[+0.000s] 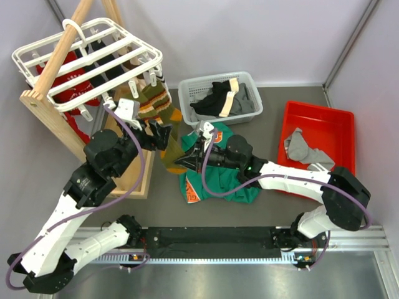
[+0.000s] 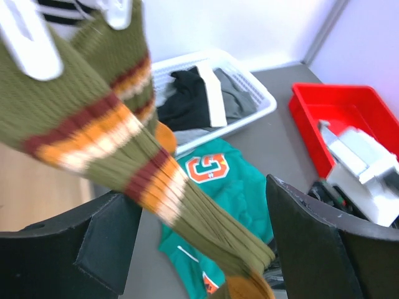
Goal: Remove the socks clipped to the hanger
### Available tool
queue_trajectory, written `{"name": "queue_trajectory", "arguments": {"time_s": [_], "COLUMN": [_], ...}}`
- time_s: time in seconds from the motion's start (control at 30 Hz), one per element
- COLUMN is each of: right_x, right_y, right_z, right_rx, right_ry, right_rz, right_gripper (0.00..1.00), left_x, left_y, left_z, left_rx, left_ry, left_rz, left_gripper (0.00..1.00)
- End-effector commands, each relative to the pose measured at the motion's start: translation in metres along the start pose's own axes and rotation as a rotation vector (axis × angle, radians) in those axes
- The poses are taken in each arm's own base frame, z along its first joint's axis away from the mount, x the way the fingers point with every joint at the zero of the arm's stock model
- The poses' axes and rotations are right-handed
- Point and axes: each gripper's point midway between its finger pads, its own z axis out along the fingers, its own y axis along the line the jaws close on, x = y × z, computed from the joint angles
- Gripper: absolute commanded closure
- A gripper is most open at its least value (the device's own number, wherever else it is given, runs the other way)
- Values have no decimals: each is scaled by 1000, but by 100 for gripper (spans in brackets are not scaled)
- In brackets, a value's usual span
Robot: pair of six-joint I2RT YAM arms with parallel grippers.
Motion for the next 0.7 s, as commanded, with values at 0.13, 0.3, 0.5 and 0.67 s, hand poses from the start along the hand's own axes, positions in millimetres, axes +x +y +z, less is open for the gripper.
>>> {"name": "queue_trajectory", "arguments": {"time_s": [0.13, 0.3, 0.5, 0.67], "right_x": [-49, -70, -69, -65], "right_y": [-5, -1, 12, 23], "right_z": [6, 10, 20, 26], "right_rx": [81, 139, 222, 234], "right_ry": [-68, -79, -29, -22], "right_rz": [65, 62, 34, 36], "right_gripper": [100, 100, 100, 100], "left_x": [-25, -1, 20, 40], "left_y": [10, 3, -11, -7], "left_z": [-21, -39, -55, -60], "left_rx": [-70, -14, 75, 68], "left_ry": [0, 63, 103, 114], "left_rz": [-34, -96, -195, -239], "left_gripper": [16, 13, 12, 12]}}
